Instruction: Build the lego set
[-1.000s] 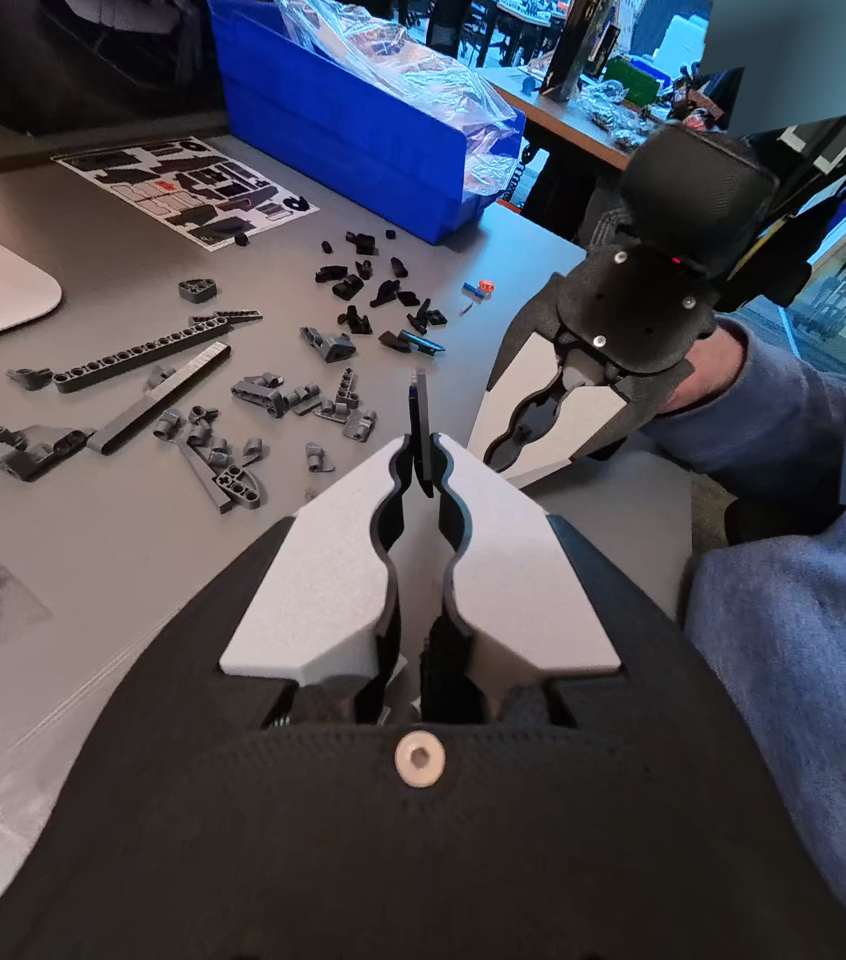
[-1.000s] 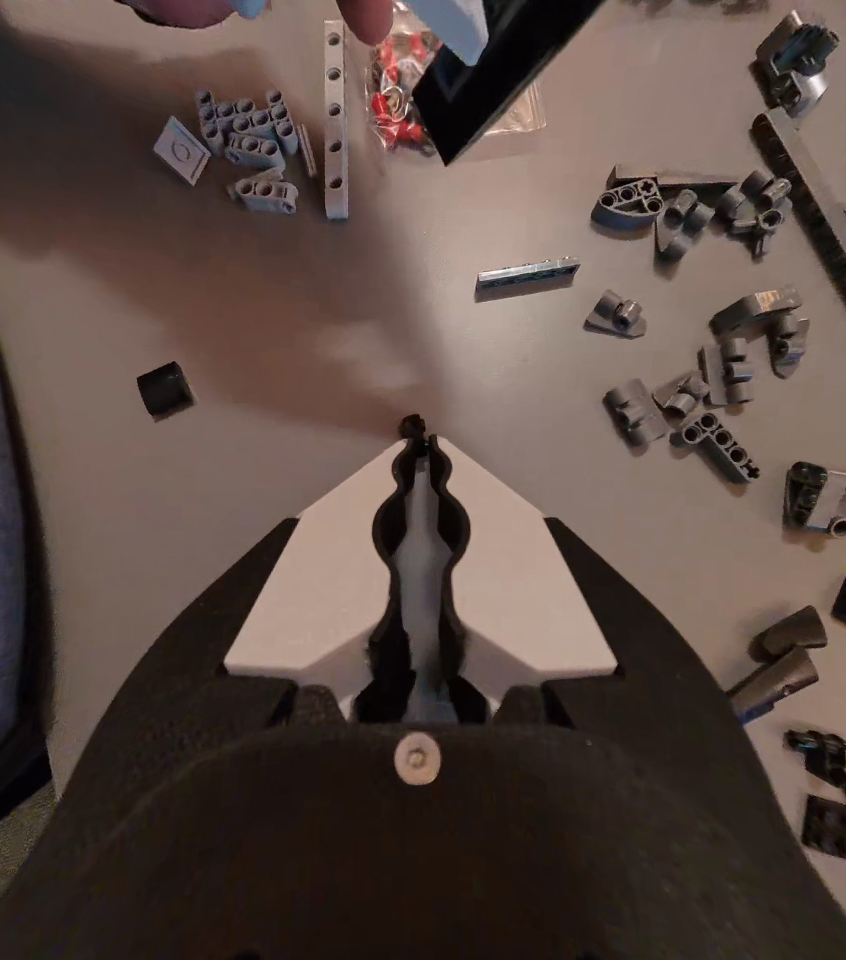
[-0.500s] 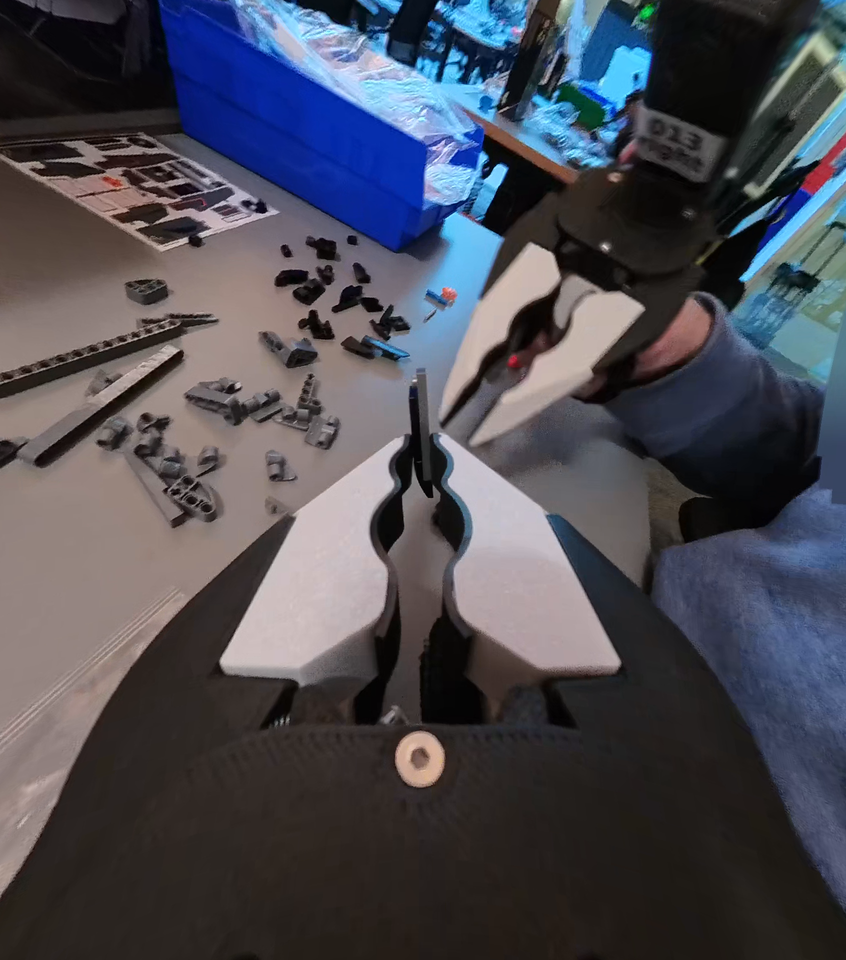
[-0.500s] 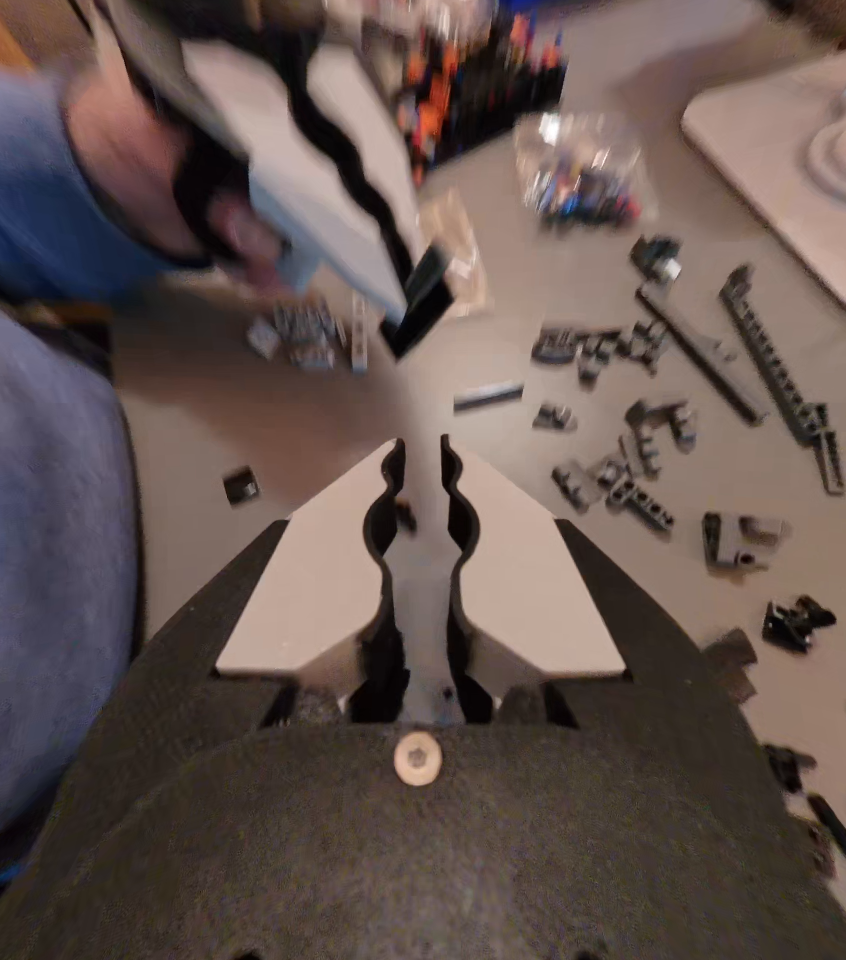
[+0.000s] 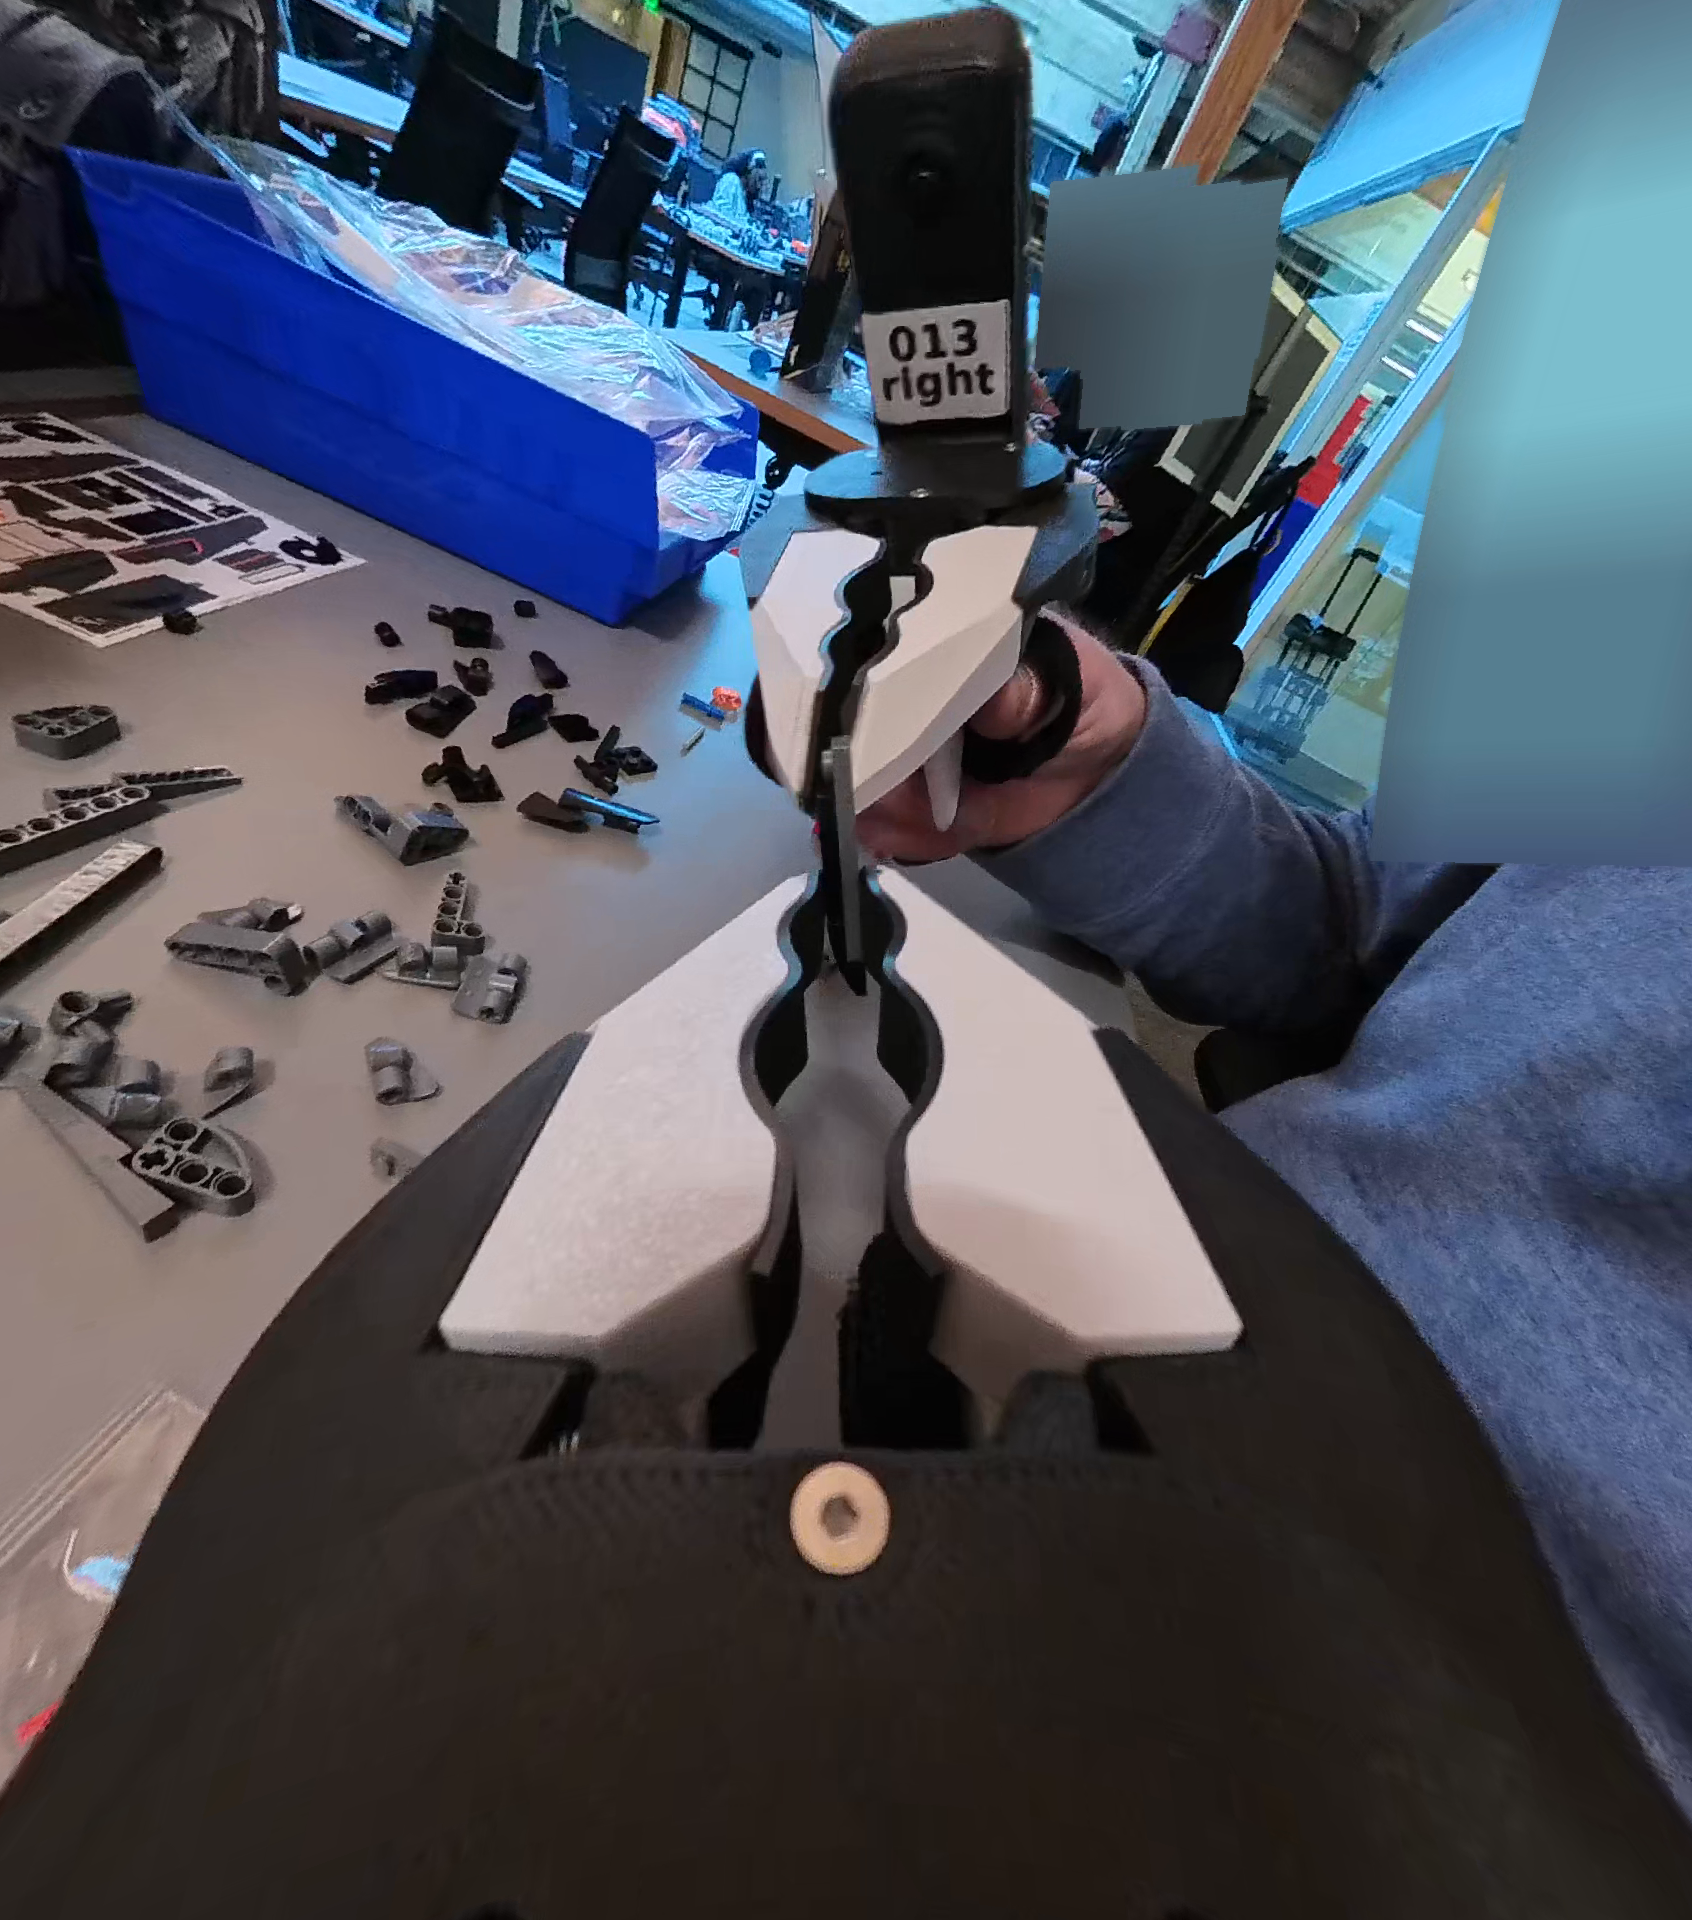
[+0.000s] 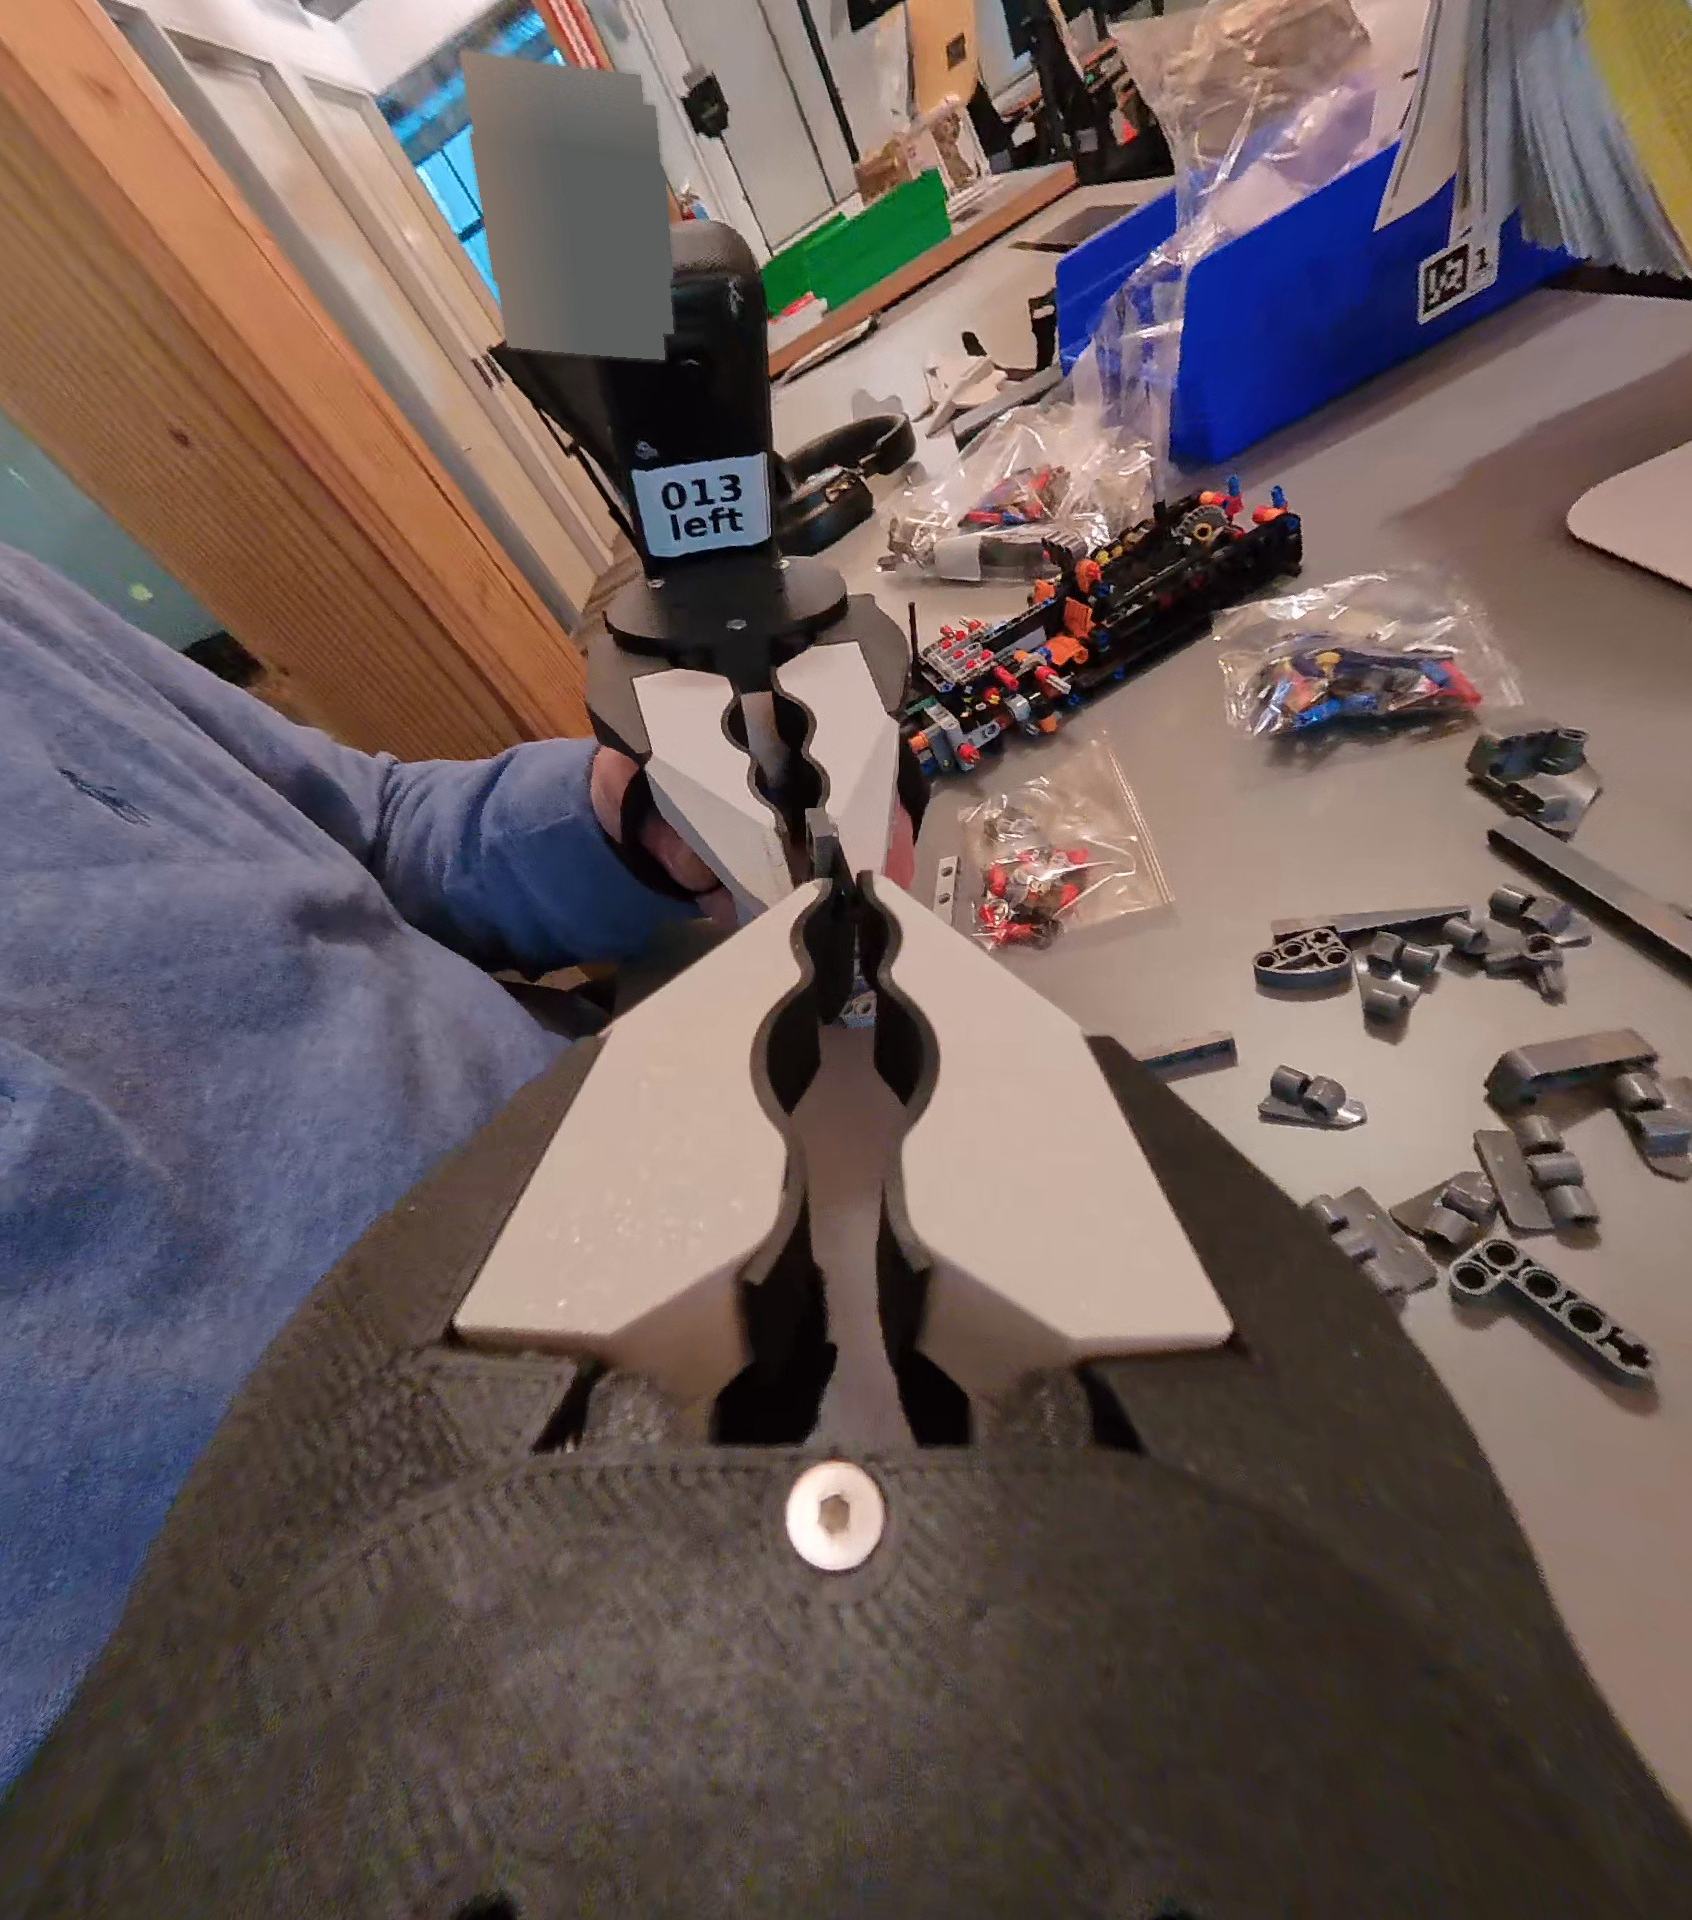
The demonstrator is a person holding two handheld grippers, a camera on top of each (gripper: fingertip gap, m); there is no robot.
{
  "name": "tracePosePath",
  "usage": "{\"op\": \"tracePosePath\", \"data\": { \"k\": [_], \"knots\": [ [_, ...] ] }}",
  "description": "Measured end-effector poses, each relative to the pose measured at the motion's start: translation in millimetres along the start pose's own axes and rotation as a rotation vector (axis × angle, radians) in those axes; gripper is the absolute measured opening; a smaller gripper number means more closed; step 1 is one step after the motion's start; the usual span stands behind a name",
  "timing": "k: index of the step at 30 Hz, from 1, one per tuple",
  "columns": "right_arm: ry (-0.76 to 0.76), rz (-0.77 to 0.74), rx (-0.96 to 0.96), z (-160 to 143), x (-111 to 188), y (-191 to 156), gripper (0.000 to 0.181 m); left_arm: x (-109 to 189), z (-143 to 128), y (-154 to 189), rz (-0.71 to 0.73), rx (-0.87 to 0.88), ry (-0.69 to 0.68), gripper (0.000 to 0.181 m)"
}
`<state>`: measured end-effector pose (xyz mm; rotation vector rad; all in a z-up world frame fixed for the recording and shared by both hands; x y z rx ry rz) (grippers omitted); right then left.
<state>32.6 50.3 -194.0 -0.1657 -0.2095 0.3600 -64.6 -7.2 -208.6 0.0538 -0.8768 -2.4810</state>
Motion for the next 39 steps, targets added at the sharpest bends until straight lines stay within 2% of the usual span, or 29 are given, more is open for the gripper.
{"op": "tracePosePath", "data": {
  "k": [3, 6, 10, 11, 13, 17, 18, 20, 25, 27, 32, 39],
  "knots": [
    [0.024, 0.001, -0.007, 1.3, 1.9, 0.4, 0.000, -0.2, 2.9, 0.3, 0.015, -0.016, 0.025, 0.005],
    [0.050, 0.003, -0.011, 3.5, 3.9, 0.5, 0.000, 0.7, 7.5, 1.2, 0.029, -0.029, 0.057, 0.014],
    [0.033, 0.005, 0.007, 3.2, 1.5, -2.4, 0.000, -1.7, 9.1, 6.9, 0.025, -0.052, 0.044, 0.019],
    [0.034, 0.010, 0.009, 3.6, 1.2, -3.4, 0.000, -2.9, 8.0, 7.6, 0.027, -0.053, 0.030, 0.018],
    [0.041, 0.008, 0.014, 5.3, 1.3, -4.6, 0.000, -3.9, 5.3, 7.8, 0.039, -0.070, 0.010, 0.004],
    [0.040, -0.022, 0.022, 6.1, 0.0, -4.6, 0.002, -0.8, 6.0, 7.0, 0.061, -0.080, 0.031, 0.004],
    [0.022, -0.059, 0.035, 5.7, 0.7, -3.2, 0.014, 1.0, 6.5, 6.0, 0.076, -0.085, 0.035, 0.004],
    [-0.052, -0.124, 0.106, 2.5, 6.3, -2.9, 0.012, 5.9, 7.2, 2.5, 0.107, -0.061, 0.037, 0.004],
    [-0.477, -0.187, 0.388, -38.7, 7.2, -17.5, 0.011, 13.2, 1.5, -7.3, 0.196, -0.053, 0.010, 0.003],
    [-0.587, -0.192, 0.441, -57.5, 2.2, -22.5, 0.012, 12.6, -2.1, -9.0, 0.218, -0.057, -0.005, 0.003],
    [-0.691, -0.235, 0.521, -84.5, -5.9, -25.4, 0.012, 10.9, -7.5, -10.7, 0.224, -0.057, -0.014, 0.003],
    [-0.693, -0.233, 0.529, -93.0, -11.5, -20.0, 0.005, 14.0, -7.7, -12.4, 0.231, -0.055, -0.007, 0.003]
  ]
}}
Point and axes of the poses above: each gripper's, where its closed fingertips meet, x back along the fingers, z out of its top, y = z × x across the jaws, the point moved 6 cm from there along x, back along the fingers, and after that the axes turned 15 degrees about x, right-handed, at the moved point
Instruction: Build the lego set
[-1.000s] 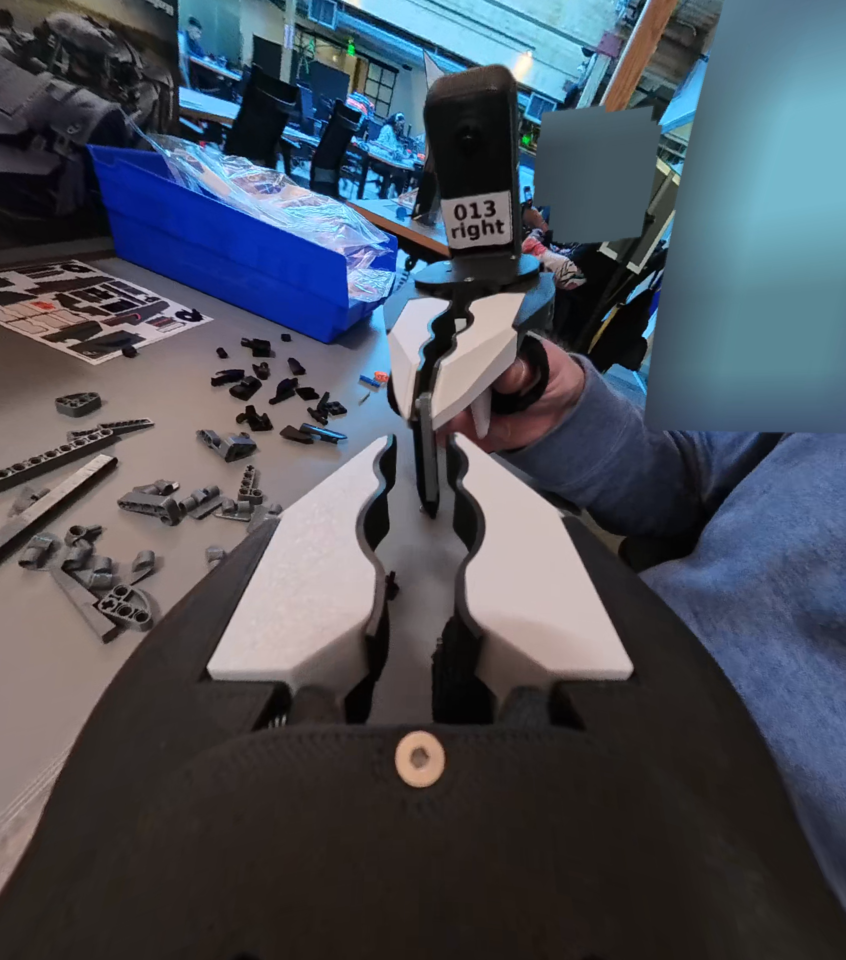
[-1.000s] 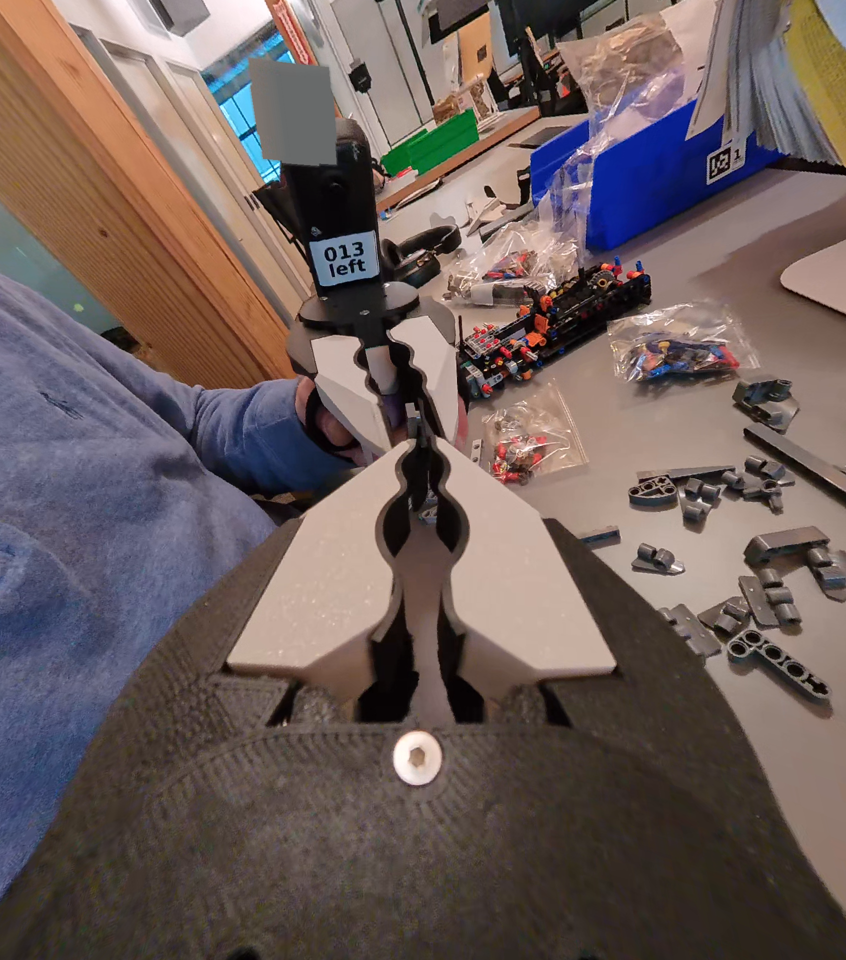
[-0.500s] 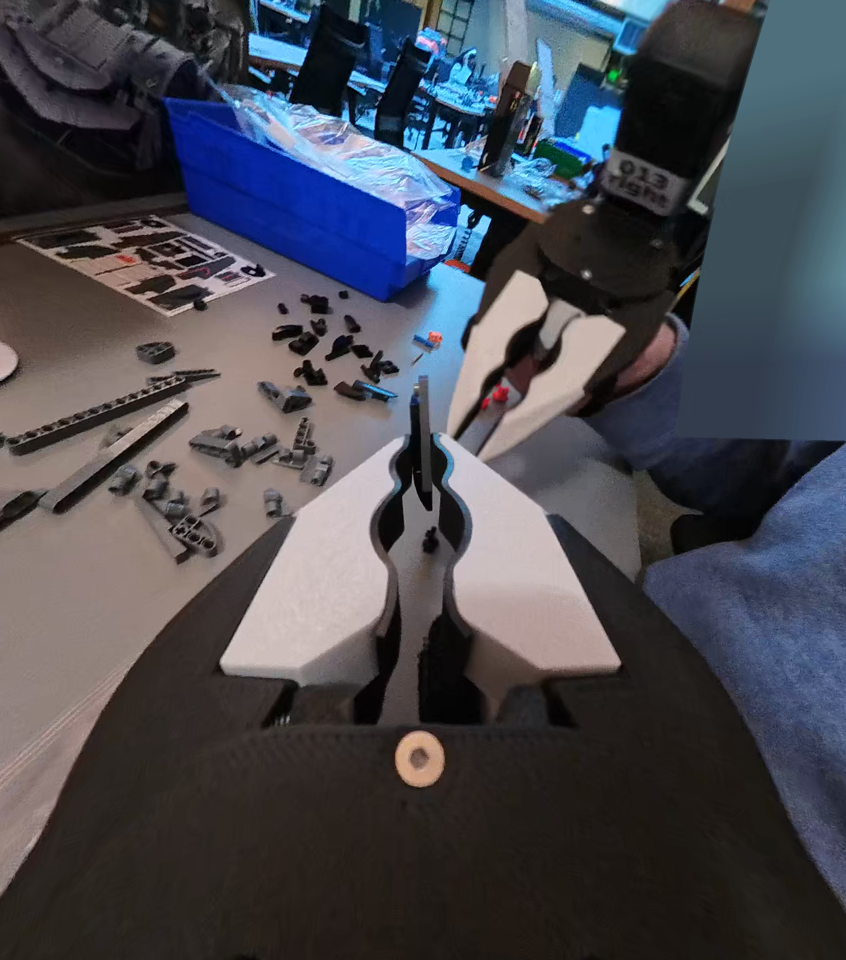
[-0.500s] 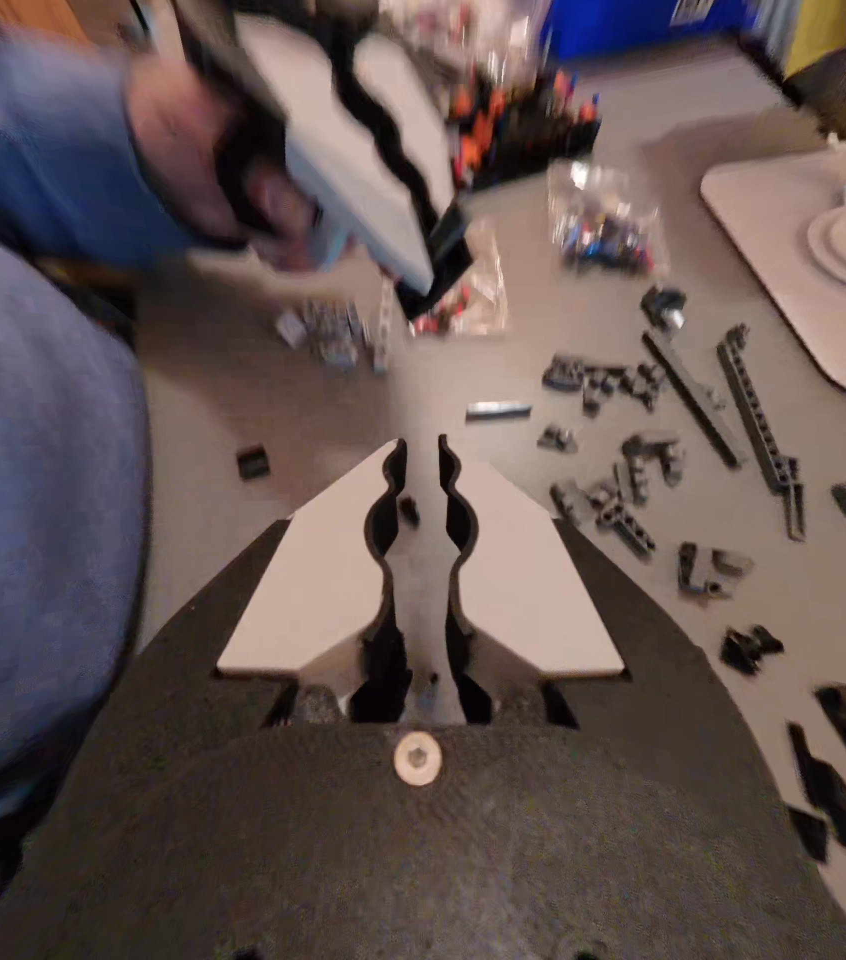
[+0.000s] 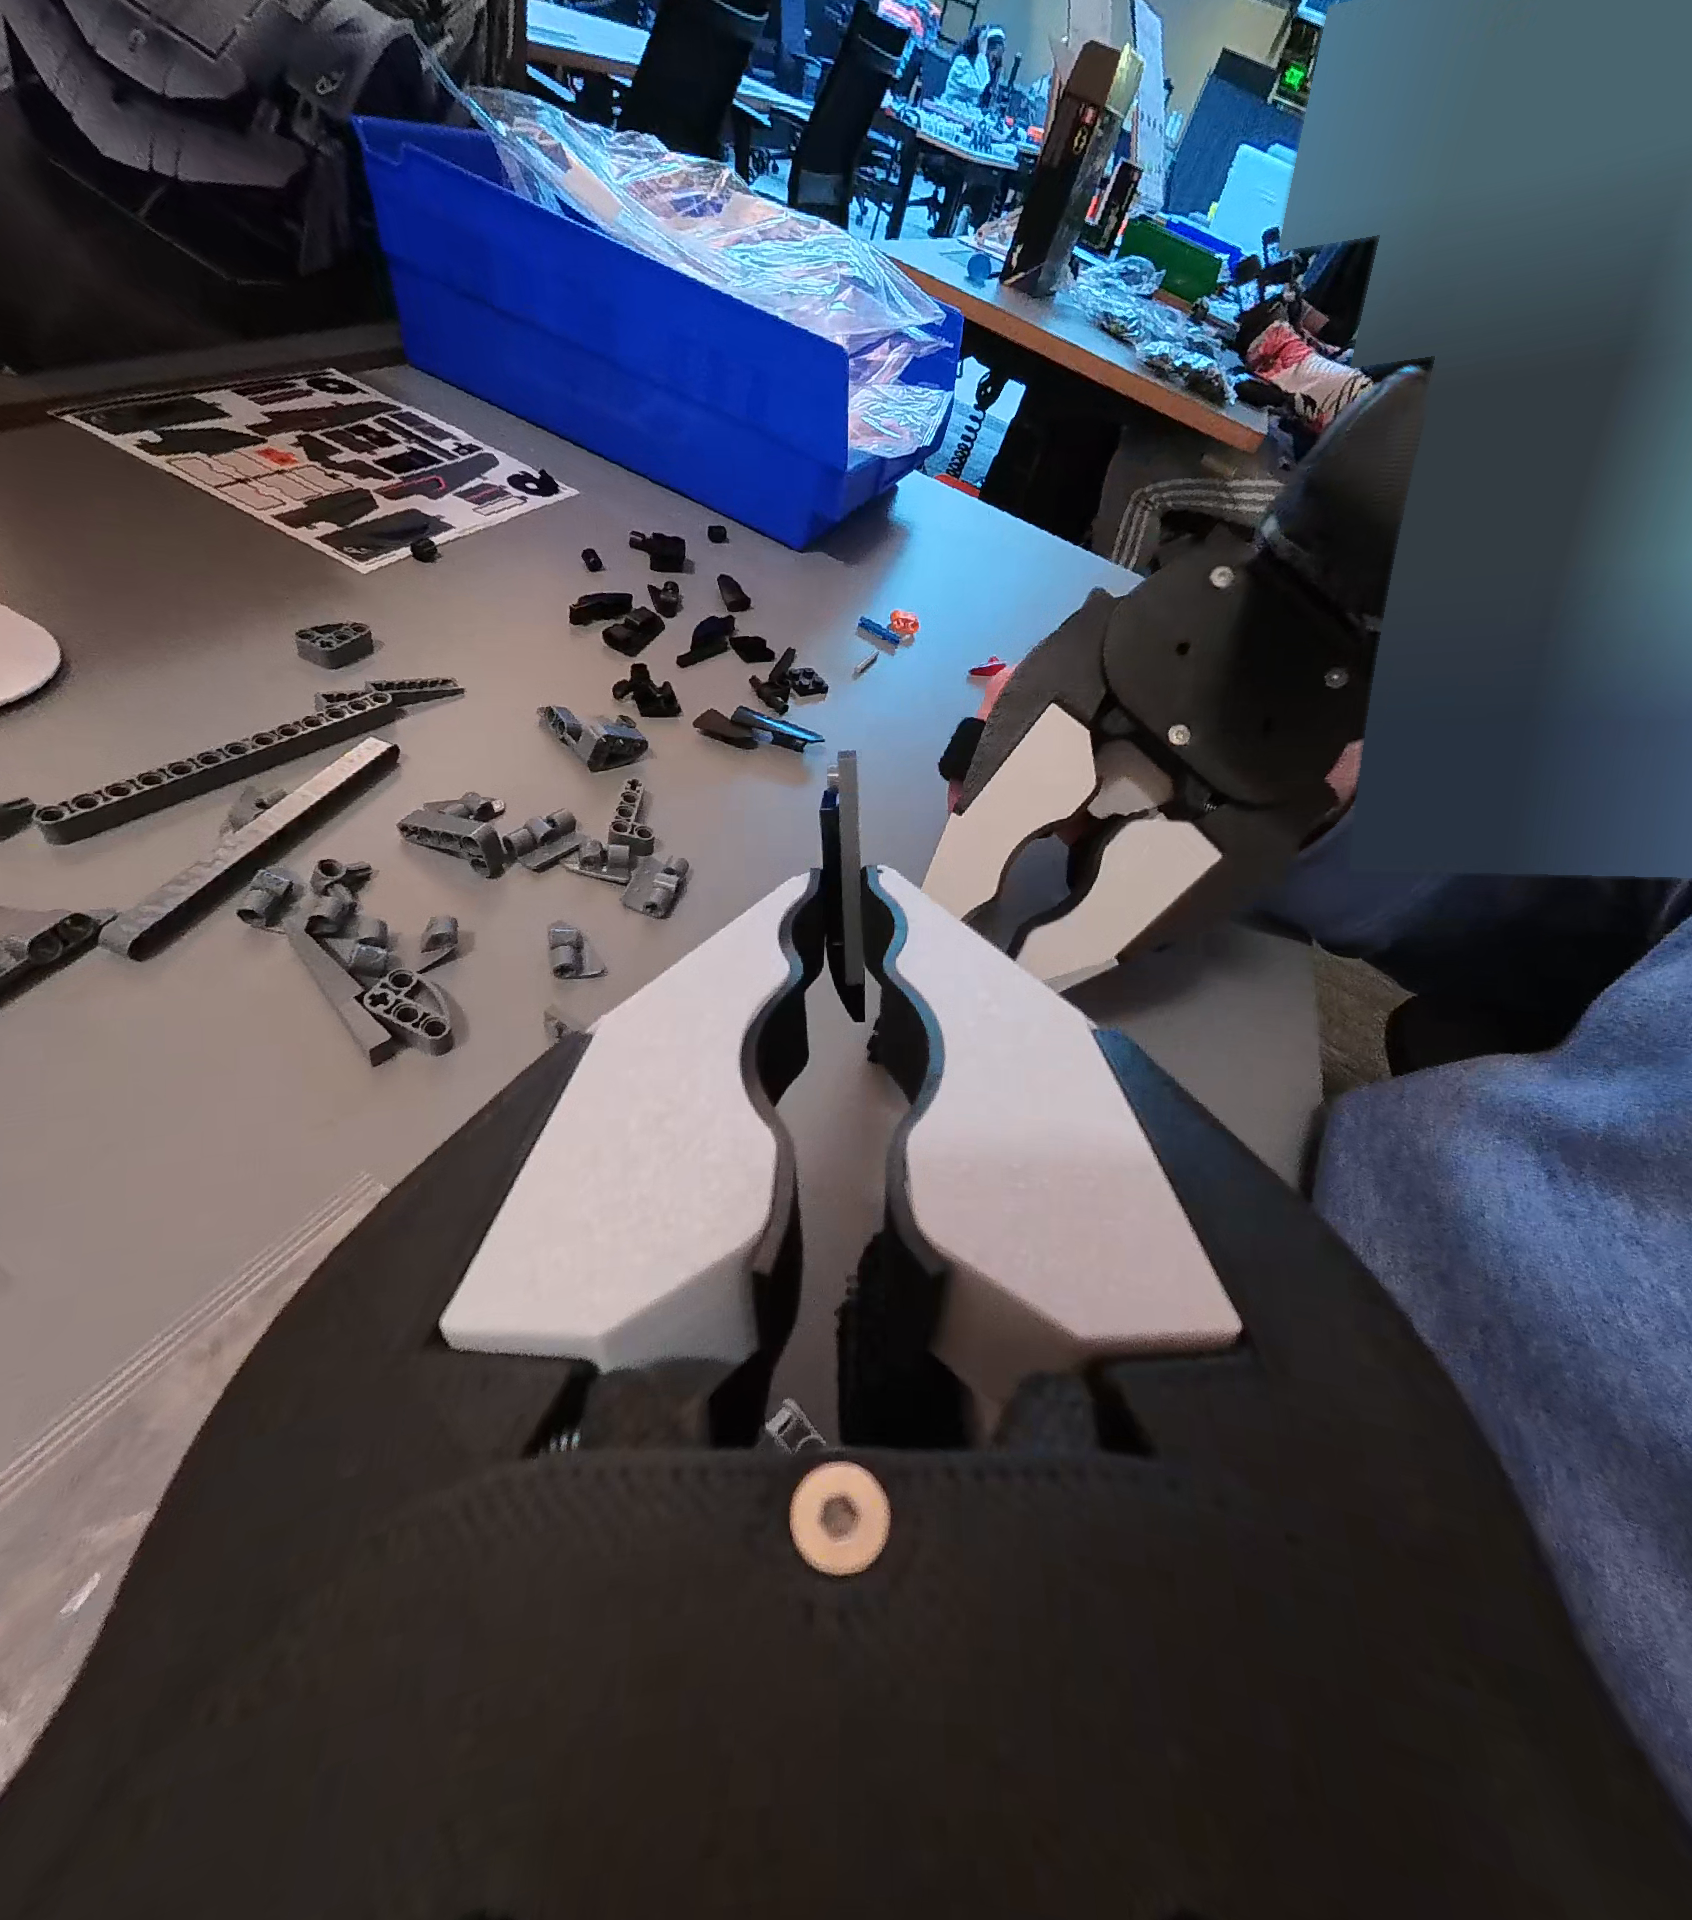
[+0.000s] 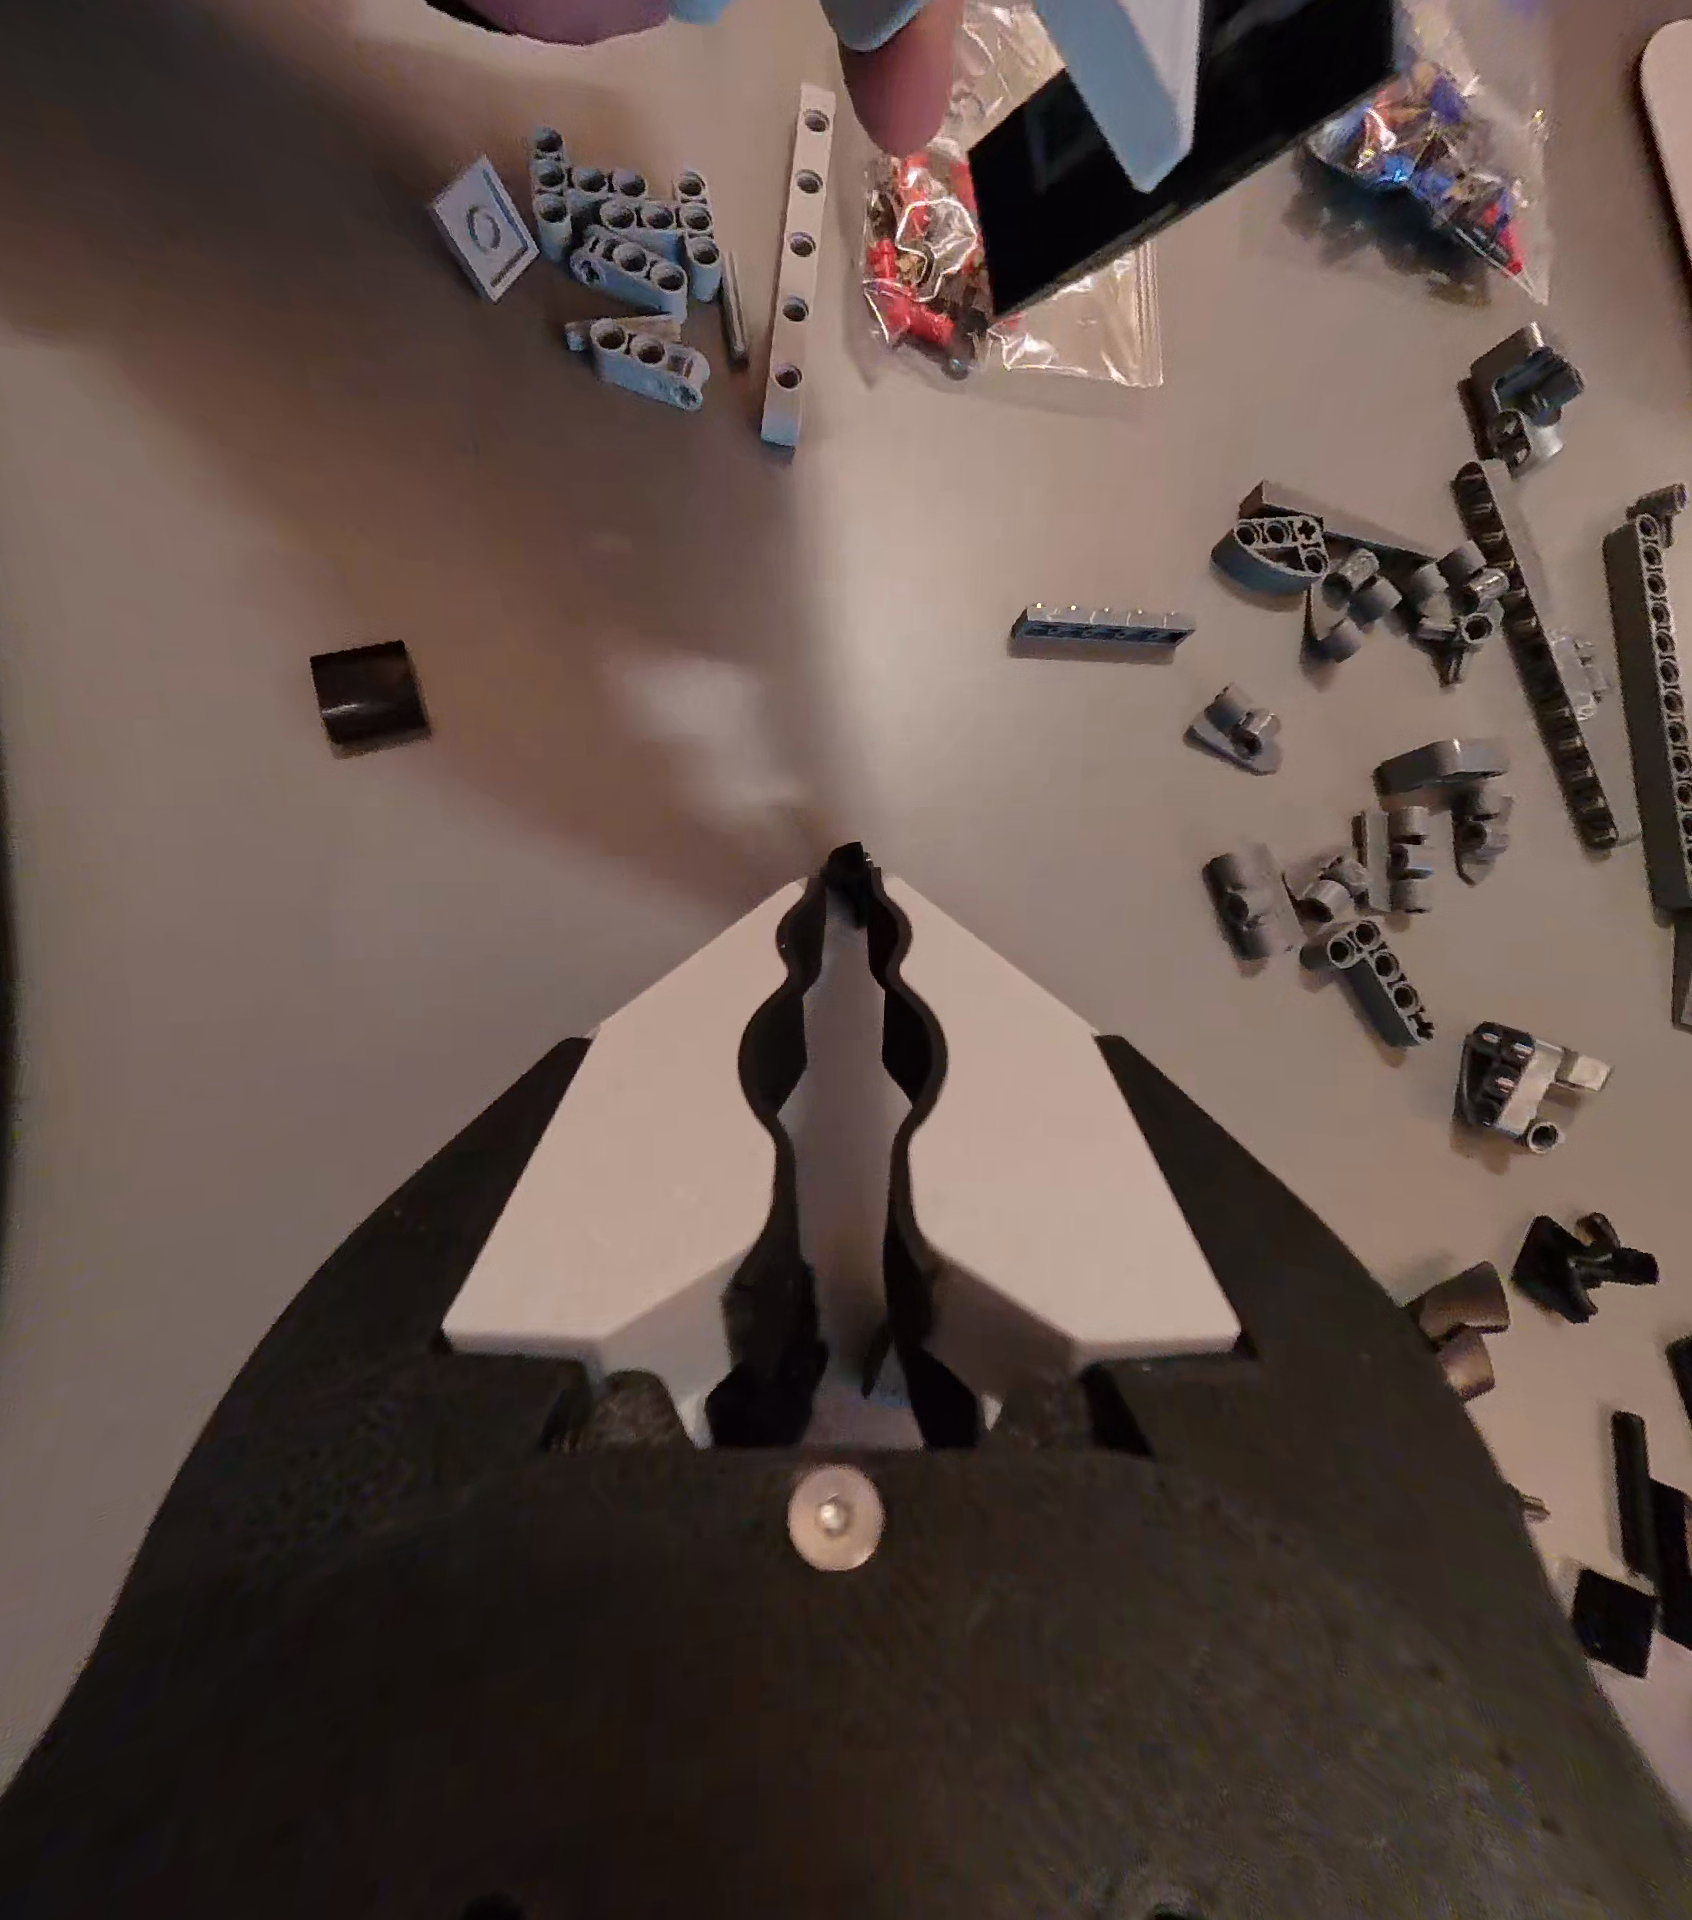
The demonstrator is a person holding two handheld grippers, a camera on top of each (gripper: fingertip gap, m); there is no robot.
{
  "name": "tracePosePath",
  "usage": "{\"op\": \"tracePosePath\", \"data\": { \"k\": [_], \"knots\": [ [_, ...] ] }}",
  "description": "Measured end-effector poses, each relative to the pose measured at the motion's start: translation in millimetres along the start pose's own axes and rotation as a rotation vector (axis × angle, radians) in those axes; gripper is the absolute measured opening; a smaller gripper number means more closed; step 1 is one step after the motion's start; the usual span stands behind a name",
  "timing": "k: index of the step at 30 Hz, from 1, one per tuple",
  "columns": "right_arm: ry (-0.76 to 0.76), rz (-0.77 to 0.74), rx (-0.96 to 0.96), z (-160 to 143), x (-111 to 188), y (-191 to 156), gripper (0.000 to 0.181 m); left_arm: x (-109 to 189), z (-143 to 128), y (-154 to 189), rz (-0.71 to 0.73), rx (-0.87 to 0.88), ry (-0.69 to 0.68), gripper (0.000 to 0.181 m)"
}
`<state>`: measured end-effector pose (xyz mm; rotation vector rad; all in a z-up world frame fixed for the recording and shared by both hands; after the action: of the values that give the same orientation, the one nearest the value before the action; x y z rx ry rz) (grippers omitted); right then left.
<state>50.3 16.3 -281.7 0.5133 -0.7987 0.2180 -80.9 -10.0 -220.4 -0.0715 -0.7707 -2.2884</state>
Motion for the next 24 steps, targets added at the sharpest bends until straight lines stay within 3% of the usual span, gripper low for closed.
{"op": "tracePosePath", "data": {
  "k": [14, 24],
  "knots": [
    [0.037, 0.107, -0.130, 1.7, -2.1, 12.9, 0.011, 0.4, -1.4, -4.2, -0.006, 0.015, 0.000, 0.003],
    [-0.013, 0.144, -0.100, 8.9, -5.3, 10.2, 0.011, -0.8, -3.1, -4.3, -0.004, 0.014, -0.004, 0.003]
  ]
}}
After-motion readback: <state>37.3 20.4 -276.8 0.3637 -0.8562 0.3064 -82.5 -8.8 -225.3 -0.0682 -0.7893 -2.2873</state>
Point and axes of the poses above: each gripper's, where its closed fingertips meet, x back along the fingers, z out of its top, y = z × x across the jaws, the point moved 6 cm from there along x, back along the fingers, and after that the axes turned 15 degrees about x, right-handed, at the moved point
